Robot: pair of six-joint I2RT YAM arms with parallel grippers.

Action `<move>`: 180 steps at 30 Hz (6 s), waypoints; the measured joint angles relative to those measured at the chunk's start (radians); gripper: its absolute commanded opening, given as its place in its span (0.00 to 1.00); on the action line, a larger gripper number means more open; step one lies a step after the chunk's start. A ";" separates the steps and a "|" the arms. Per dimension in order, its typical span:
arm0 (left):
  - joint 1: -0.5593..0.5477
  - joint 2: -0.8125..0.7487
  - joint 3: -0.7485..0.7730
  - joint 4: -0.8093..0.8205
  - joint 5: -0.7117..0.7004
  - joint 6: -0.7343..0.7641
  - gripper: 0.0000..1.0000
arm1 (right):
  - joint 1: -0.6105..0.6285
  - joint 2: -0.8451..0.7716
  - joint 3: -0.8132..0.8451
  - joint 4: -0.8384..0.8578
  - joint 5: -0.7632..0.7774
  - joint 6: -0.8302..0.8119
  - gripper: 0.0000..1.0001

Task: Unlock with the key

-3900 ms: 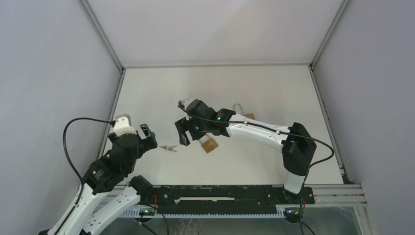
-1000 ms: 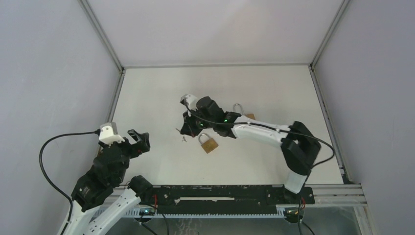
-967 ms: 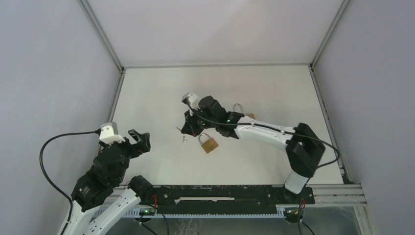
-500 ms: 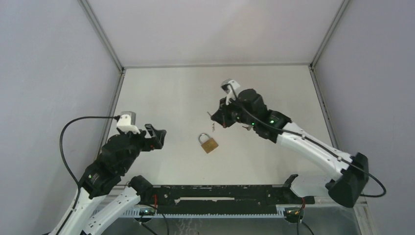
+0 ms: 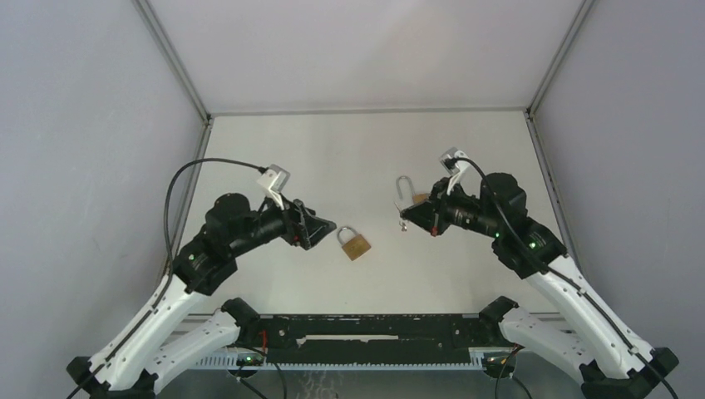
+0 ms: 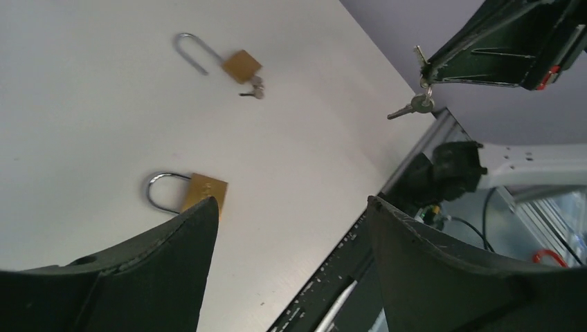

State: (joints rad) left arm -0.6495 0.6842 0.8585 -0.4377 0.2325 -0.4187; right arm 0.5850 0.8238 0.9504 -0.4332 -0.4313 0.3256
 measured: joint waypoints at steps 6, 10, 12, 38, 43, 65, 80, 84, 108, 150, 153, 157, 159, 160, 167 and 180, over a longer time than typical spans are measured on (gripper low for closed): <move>-0.056 0.072 0.000 0.086 0.157 0.001 0.77 | -0.016 -0.082 -0.040 -0.032 -0.121 0.023 0.00; -0.120 0.084 0.000 0.130 0.219 0.001 0.75 | -0.016 -0.092 -0.054 -0.033 -0.218 0.042 0.00; -0.147 0.084 0.000 0.149 0.236 0.001 0.73 | -0.016 -0.093 -0.060 -0.029 -0.259 0.051 0.00; -0.216 0.082 -0.020 0.372 0.270 -0.097 0.63 | 0.132 -0.043 -0.080 0.151 -0.336 0.211 0.00; -0.240 0.108 -0.024 0.397 0.292 -0.108 0.59 | 0.171 -0.036 -0.080 0.190 -0.333 0.229 0.00; -0.277 0.131 -0.044 0.459 0.320 -0.141 0.30 | 0.223 -0.005 -0.080 0.244 -0.307 0.242 0.00; -0.303 0.123 -0.067 0.489 0.278 -0.158 0.00 | 0.228 -0.012 -0.080 0.236 -0.278 0.248 0.70; -0.304 0.090 -0.073 0.455 0.219 -0.138 0.00 | 0.223 -0.025 -0.084 0.233 -0.250 0.251 0.83; -0.304 0.194 0.336 -0.237 -0.370 0.231 0.00 | 0.103 0.019 -0.084 0.507 -0.101 0.329 0.78; -0.304 0.121 0.314 0.079 -0.146 -0.045 0.00 | 0.247 0.205 -0.084 0.860 -0.098 0.465 0.50; -0.304 0.121 0.314 0.083 -0.146 -0.046 0.00 | 0.249 0.205 -0.084 0.858 -0.102 0.463 0.47; -0.304 0.121 0.314 0.085 -0.147 -0.048 0.00 | 0.255 0.205 -0.084 0.858 -0.105 0.462 0.46; -0.304 0.121 0.314 0.085 -0.148 -0.051 0.00 | 0.258 0.205 -0.084 0.858 -0.106 0.462 0.46; -0.304 0.121 0.314 0.085 -0.149 -0.052 0.00 | 0.260 0.205 -0.084 0.859 -0.106 0.462 0.46; -0.304 0.126 0.314 0.085 -0.150 -0.053 0.00 | 0.262 0.205 -0.084 0.861 -0.105 0.460 0.64; -0.304 0.127 0.314 0.086 -0.160 -0.053 0.00 | 0.269 0.171 -0.084 0.804 -0.032 0.409 0.61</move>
State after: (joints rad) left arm -0.9535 0.8116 1.1721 -0.3519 0.0723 -0.4721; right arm 0.8536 0.9951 0.8669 0.3706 -0.4629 0.7341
